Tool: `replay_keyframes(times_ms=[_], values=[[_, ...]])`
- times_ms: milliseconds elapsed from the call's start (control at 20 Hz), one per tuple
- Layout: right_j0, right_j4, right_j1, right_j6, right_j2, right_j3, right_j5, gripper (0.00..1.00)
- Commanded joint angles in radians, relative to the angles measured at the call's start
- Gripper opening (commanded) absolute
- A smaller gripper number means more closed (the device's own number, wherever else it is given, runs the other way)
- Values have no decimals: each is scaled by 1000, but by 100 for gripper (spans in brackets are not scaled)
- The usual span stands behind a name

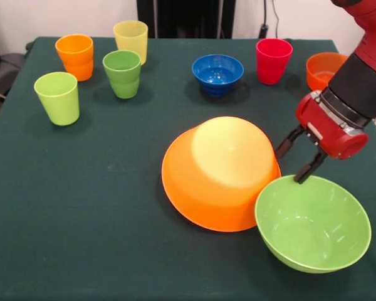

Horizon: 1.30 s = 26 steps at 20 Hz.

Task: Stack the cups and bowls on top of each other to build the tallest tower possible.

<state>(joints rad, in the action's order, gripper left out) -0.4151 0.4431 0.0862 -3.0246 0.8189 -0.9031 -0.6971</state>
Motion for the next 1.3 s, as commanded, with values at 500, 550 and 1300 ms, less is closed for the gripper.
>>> replay_keyframes(times_ms=[500,550,1300], values=[[-6,-6,26,-64,-190,-45,92,100],[-6,-6,28,-66,-188,-41,92,100],[-2,-31,46,-49,-171,-24,147,0]])
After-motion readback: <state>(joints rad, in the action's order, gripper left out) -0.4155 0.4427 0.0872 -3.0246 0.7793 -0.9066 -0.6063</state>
